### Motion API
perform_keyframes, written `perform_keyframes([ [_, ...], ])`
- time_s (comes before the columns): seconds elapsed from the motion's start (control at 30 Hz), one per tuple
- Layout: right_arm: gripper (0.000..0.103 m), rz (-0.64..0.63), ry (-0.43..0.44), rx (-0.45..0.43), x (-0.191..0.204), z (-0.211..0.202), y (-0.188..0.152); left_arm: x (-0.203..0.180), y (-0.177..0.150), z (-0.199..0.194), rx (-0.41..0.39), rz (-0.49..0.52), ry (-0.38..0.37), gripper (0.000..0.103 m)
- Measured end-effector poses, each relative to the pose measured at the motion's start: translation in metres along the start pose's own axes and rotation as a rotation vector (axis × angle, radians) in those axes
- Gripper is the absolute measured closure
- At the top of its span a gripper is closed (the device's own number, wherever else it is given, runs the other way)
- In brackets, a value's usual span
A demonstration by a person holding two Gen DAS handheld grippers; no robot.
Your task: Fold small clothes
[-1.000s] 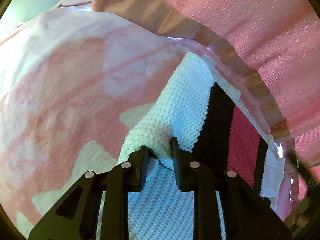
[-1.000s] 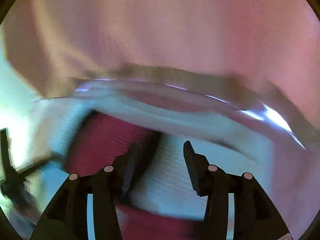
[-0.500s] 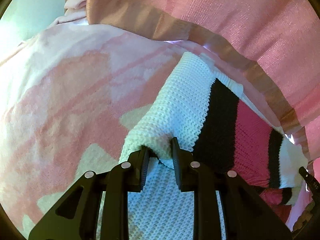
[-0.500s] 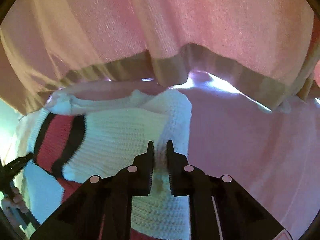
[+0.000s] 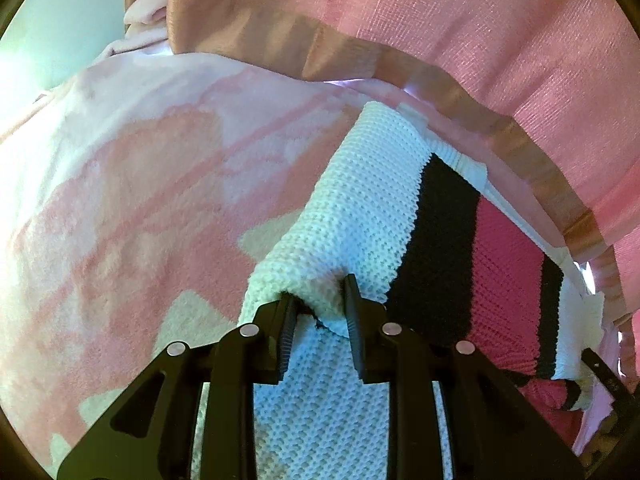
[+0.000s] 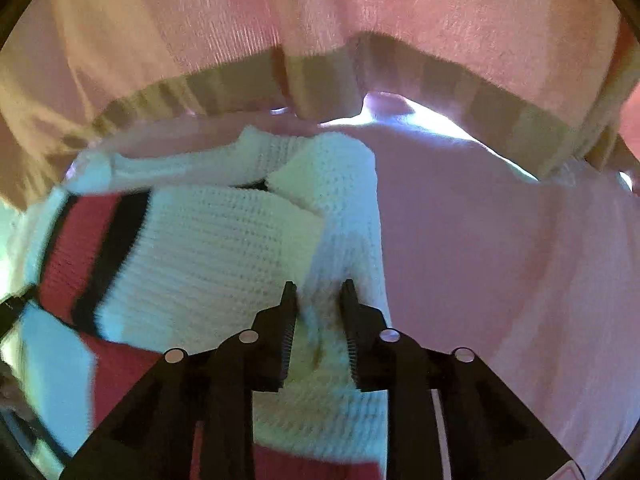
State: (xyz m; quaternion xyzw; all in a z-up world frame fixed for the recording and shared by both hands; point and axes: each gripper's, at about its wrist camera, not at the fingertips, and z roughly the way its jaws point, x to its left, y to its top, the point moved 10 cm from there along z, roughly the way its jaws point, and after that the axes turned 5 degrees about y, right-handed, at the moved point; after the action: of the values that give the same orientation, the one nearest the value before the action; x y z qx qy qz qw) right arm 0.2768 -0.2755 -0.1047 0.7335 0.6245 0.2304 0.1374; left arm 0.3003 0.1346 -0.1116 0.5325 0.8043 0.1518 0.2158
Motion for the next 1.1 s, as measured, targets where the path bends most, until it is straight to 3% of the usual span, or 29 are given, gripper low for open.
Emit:
perform_keyframes([
  [0.07, 0.074, 0.007, 0.024, -0.067, 0.006, -0.033, 0.005, 0.002, 0.000, -0.004, 0.013, -0.010, -0.010, 0.078],
  [0.13, 0.060, -0.002, 0.017, -0.116, 0.010, -0.065, -0.005, 0.004, -0.002, -0.010, 0.024, -0.019, -0.020, 0.078],
  [0.3, 0.054, -0.027, -0.024, -0.104, 0.014, -0.102, -0.055, 0.021, -0.015, -0.047, 0.027, -0.028, -0.027, 0.052],
  [0.37, 0.050, -0.042, -0.037, -0.108, 0.016, -0.120, -0.081, 0.030, -0.022, -0.071, -0.002, 0.003, -0.053, 0.041],
  [0.47, 0.041, -0.026, -0.022, -0.105, 0.014, -0.147, -0.134, 0.058, -0.050, -0.103, -0.072, 0.087, -0.021, 0.025],
  [0.57, 0.039, 0.019, 0.010, -0.052, 0.015, -0.156, -0.197, 0.084, -0.090, -0.123, -0.037, 0.094, -0.077, 0.018],
  [0.77, 0.039, 0.094, 0.041, 0.073, 0.020, -0.149, -0.303, 0.119, -0.168, -0.136, 0.085, 0.087, -0.124, 0.018],
  [0.9, 0.038, 0.124, 0.057, 0.076, 0.022, -0.152, -0.324, 0.122, -0.195, -0.146, 0.094, 0.097, -0.132, 0.018],
  [1.1, 0.035, 0.147, 0.083, 0.053, 0.027, -0.156, -0.332, 0.117, -0.208, -0.149, 0.082, 0.144, -0.100, 0.017],
])
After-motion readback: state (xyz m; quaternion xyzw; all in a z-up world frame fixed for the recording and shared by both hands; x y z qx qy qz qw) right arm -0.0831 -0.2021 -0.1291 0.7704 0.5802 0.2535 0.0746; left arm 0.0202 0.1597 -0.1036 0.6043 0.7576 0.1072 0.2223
